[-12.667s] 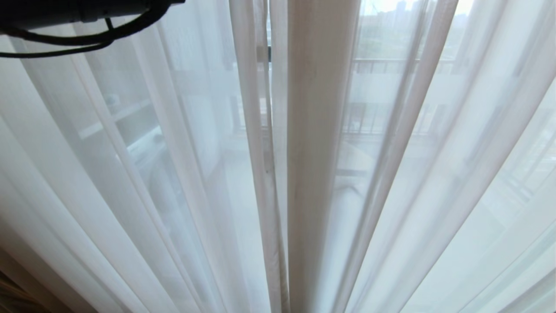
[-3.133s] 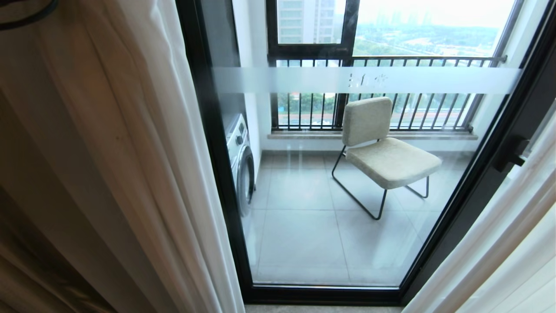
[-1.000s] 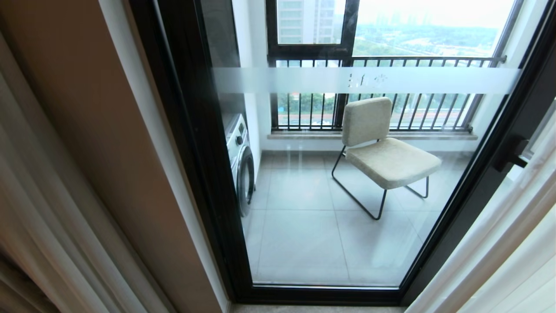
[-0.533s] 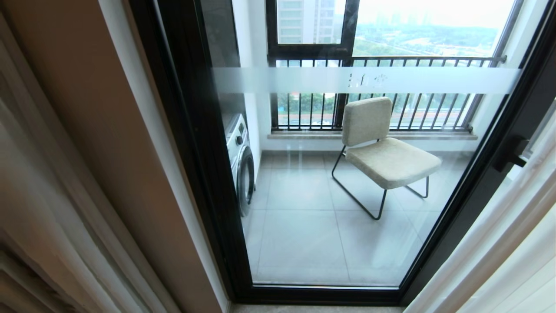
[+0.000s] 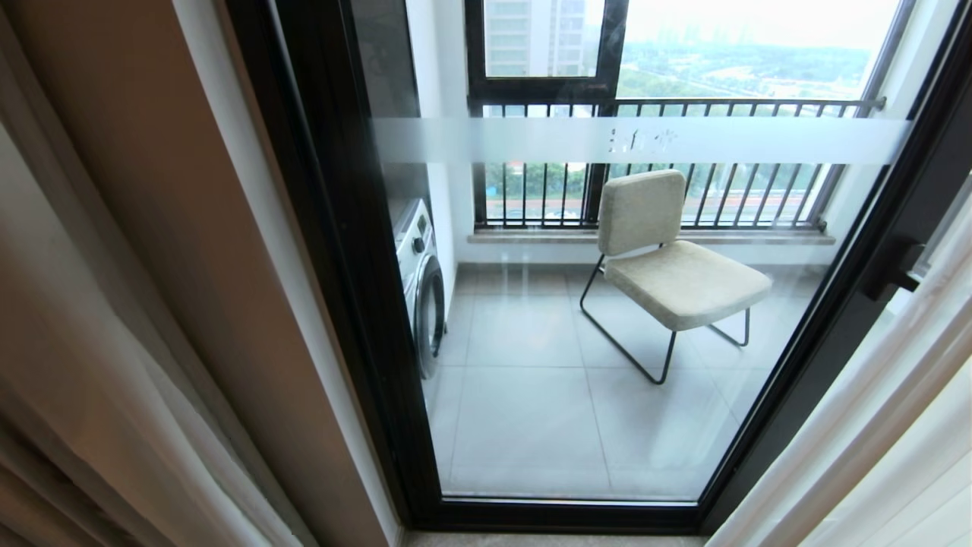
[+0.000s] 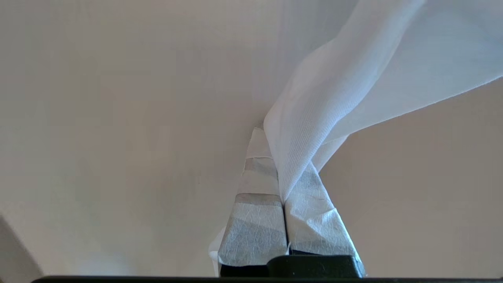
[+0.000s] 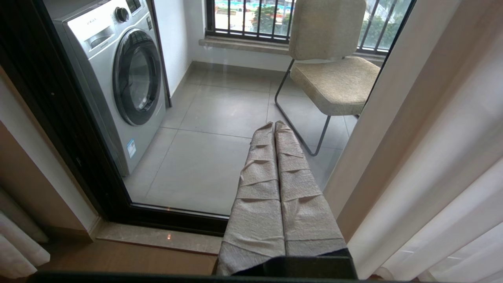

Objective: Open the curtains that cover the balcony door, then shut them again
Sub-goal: Pull the inner curtains open on both sides

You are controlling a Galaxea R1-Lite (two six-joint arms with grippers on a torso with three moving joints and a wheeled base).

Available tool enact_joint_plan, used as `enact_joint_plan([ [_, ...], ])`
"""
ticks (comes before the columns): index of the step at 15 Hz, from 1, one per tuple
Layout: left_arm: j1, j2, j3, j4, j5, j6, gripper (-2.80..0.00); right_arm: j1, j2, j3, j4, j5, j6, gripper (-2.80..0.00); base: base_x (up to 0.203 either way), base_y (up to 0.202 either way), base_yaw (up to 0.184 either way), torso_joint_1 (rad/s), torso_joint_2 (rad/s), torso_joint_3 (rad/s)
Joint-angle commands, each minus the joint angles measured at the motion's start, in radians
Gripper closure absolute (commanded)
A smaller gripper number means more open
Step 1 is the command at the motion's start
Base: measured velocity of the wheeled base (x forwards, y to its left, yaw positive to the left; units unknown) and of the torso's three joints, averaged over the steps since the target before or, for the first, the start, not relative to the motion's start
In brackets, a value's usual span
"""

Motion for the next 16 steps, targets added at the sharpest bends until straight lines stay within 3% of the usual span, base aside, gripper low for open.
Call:
enact_joint_plan([
  [1, -0.003, -0.006, -0.001, 0.0, -0.002, -0.001, 0.0, 0.0, 0.0, 0.0, 0.0, 0.0, -0.001, 0.0, 0.0, 0.0, 0.0, 0.0, 0.0, 0.0],
  [6, -0.008, -0.026, 0.025, -0.003, -0.002, -0.001, 0.0, 0.0, 0.0, 0.0, 0.0, 0.001, -0.001, 0.0, 0.0, 0.0, 0.0, 0.0, 0.0, 0.0],
  [7, -0.009, -0.034, 0.037, -0.004, -0.002, -0.001, -2.8, 0.0, 0.0, 0.0, 0.0, 0.001, -0.001, 0.0, 0.0, 0.0, 0.0, 0.0, 0.0, 0.0],
  [13, -0.008, -0.103, 0.087, -0.005, 0.0, -0.001, -2.8, 0.0, 0.0, -0.001, 0.0, 0.001, -0.001, 0.0, 0.0, 0.0, 0.0, 0.0, 0.0, 0.0],
  [16, -0.008, -0.206, 0.219, -0.006, 0.0, -0.001, -2.8, 0.0, 0.0, 0.0, 0.001, 0.001, -0.001, 0.0, 0.0, 0.0, 0.0, 0.0, 0.0, 0.0],
])
